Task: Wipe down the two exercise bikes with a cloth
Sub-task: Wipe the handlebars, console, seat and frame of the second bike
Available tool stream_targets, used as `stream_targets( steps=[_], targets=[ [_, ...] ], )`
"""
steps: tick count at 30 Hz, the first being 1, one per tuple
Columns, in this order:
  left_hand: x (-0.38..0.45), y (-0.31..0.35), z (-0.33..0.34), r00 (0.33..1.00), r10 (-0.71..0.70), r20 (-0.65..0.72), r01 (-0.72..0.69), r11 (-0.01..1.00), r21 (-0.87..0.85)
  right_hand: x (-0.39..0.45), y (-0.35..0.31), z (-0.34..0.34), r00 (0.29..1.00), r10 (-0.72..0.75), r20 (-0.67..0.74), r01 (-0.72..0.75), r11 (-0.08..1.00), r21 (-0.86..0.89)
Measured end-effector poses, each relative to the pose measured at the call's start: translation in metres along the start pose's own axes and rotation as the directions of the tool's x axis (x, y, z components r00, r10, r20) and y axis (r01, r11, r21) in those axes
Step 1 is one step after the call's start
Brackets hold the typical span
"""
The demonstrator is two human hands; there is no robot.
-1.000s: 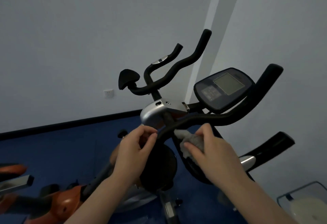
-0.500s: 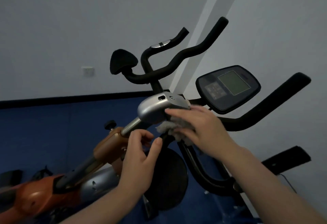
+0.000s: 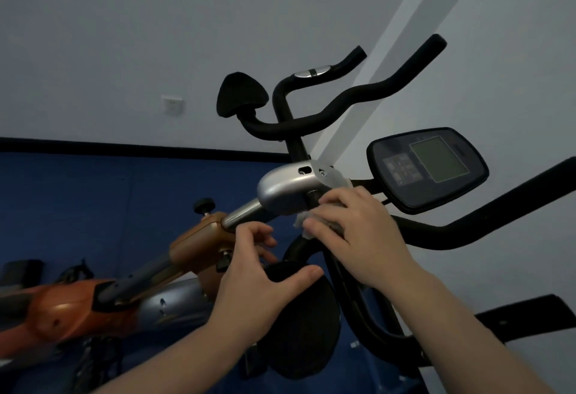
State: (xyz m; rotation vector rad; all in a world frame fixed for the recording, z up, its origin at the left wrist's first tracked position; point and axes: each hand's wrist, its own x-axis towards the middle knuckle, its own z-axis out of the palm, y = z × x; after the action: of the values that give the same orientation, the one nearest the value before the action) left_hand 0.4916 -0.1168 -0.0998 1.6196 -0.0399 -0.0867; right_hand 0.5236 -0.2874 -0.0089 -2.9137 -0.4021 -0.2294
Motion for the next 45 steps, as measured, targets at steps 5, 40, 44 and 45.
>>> stream_targets(
  steps=[5, 40, 44, 45],
  targets=[
    [-0.002, 0.001, 0.000, 1.000, -0.004, -0.024, 0.004, 1.000, 0.009, -0.009, -0.006, 0.002, 0.980, 0.086, -0.178, -0.115, 0.981, -0.156],
    [0.001, 0.001, -0.004, 0.985, -0.089, 0.146, 0.085, 0.996, 0.030, 0.012, 0.009, -0.017, 0.959, -0.239, 0.154, 0.212, 0.961, 0.176],
    [0.001, 0.002, -0.004, 0.986, -0.089, 0.141, 0.083, 0.995, 0.046, 0.011, 0.006, -0.014, 0.976, -0.194, 0.094, 0.178, 0.971, 0.159],
    [0.001, 0.003, -0.003, 0.986, -0.085, 0.146, 0.081, 0.996, 0.035, 0.008, 0.000, -0.011, 0.964, -0.242, 0.111, 0.222, 0.961, 0.163]
  ],
)
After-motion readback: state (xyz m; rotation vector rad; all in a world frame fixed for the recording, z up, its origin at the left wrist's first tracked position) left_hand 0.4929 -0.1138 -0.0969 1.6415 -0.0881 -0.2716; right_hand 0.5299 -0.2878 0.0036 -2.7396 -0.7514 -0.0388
